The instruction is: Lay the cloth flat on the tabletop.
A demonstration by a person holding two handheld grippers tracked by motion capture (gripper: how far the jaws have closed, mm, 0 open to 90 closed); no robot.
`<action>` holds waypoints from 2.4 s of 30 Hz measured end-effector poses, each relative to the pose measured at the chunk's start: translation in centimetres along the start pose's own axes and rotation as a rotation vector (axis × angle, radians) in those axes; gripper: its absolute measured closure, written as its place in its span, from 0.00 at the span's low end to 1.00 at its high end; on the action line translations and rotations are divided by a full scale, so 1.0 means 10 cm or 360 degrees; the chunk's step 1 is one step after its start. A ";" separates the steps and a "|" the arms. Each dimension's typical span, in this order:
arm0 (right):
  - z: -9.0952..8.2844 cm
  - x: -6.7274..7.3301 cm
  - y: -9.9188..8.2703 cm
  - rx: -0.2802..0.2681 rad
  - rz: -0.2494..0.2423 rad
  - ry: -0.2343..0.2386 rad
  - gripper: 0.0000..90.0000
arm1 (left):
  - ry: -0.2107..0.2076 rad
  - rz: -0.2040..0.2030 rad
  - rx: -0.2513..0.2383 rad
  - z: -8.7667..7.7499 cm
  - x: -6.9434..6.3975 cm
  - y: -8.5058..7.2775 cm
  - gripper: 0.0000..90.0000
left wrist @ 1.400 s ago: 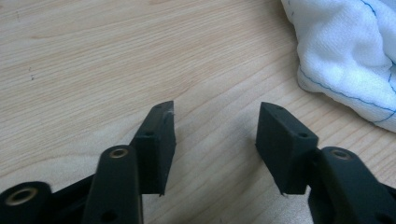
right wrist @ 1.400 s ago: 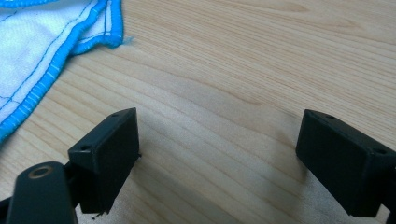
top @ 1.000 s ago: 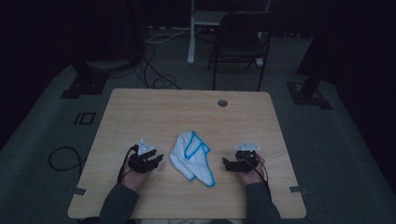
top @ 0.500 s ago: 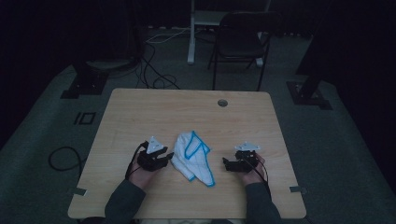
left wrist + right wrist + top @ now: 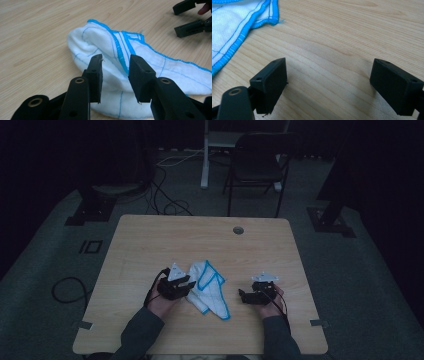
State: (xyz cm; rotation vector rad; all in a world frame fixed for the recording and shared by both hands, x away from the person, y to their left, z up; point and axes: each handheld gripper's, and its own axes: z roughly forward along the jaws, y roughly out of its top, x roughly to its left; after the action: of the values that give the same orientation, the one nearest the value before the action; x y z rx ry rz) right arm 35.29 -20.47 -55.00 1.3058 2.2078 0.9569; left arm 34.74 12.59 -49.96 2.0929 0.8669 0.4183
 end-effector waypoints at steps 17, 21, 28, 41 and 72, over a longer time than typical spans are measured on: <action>0.00 0.00 0.00 -0.0001 0.0000 0.0000 0.16 | -0.0072 0.0121 0.0027 0.22 -0.20 0.17 0.72; 0.00 0.00 0.00 -0.0001 0.0000 0.0000 0.16 | -0.0080 0.0143 0.0038 0.28 -0.23 0.20 0.73; 0.00 0.00 0.00 -0.0001 0.0000 0.0000 0.16 | -0.0101 0.0190 0.0055 0.37 -0.31 0.24 0.76; 0.00 0.00 0.00 -0.0002 -0.0002 0.0002 0.16 | -0.0004 0.0251 0.0140 0.58 -0.34 0.25 0.71; -0.10 0.05 0.13 -0.0078 -0.0019 0.0006 0.57 | 0.0096 0.0081 0.0020 0.21 -0.15 0.17 0.99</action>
State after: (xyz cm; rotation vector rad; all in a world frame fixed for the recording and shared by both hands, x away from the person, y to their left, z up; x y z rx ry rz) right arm 35.19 -20.00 -53.39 1.2686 2.1785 1.0032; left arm 35.62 9.62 -49.85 2.1271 0.8544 0.5067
